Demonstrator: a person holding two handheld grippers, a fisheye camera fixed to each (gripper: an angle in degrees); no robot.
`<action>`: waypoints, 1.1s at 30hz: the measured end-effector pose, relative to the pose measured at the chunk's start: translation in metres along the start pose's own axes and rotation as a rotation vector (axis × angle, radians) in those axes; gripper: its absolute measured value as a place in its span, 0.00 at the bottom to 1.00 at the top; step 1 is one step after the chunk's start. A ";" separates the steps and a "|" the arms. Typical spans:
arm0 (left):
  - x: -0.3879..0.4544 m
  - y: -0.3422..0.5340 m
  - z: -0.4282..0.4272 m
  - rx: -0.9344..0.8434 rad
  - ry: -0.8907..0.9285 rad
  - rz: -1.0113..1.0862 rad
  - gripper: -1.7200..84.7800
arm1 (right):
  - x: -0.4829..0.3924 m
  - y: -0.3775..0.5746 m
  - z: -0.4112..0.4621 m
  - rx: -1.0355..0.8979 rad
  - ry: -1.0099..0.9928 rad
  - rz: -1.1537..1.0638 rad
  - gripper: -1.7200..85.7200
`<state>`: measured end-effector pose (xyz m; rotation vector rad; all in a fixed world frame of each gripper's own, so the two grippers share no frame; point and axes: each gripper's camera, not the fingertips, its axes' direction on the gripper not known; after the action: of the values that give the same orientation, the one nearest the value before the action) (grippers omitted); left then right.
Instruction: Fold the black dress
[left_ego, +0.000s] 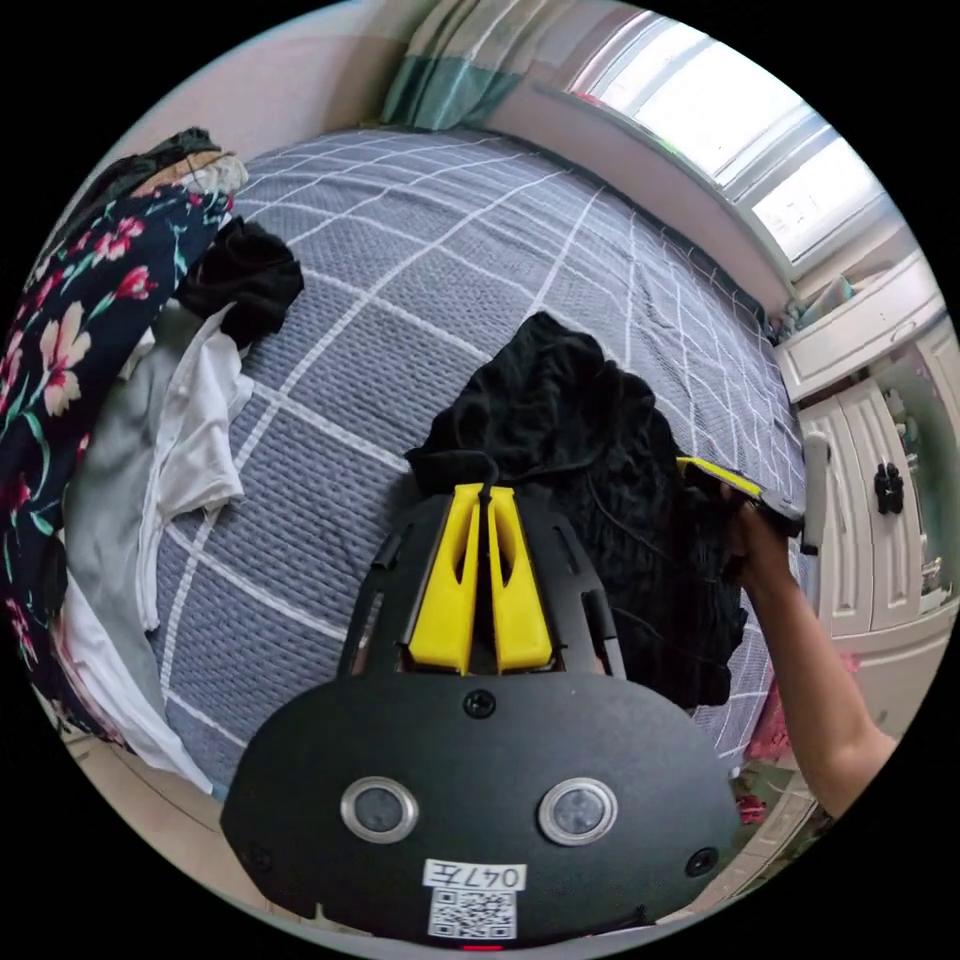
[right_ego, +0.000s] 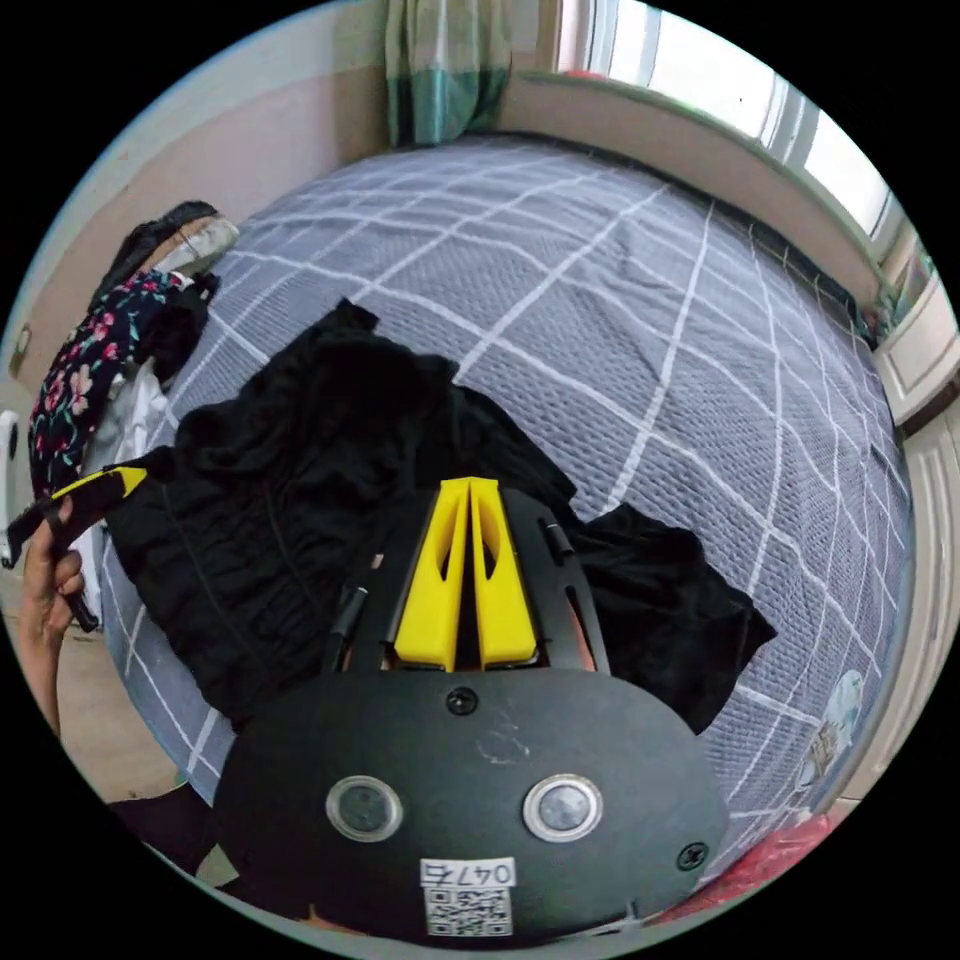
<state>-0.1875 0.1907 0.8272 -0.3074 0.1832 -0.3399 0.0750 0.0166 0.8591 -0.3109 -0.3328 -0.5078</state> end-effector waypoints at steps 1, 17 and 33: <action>0.005 0.001 -0.004 0.011 -0.002 0.018 0.01 | -0.006 0.015 -0.024 0.100 -0.043 -0.009 0.01; 0.061 0.047 -0.027 0.079 -0.003 0.074 0.01 | -0.032 -0.109 -0.023 0.028 -0.298 -0.273 0.17; -0.019 0.035 -0.016 0.047 0.143 -0.014 0.01 | 0.048 -0.014 -0.066 -0.026 -0.125 -0.146 0.13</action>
<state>-0.1986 0.2246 0.8034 -0.2381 0.3137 -0.3798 0.1225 -0.0399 0.8215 -0.3461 -0.4733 -0.6378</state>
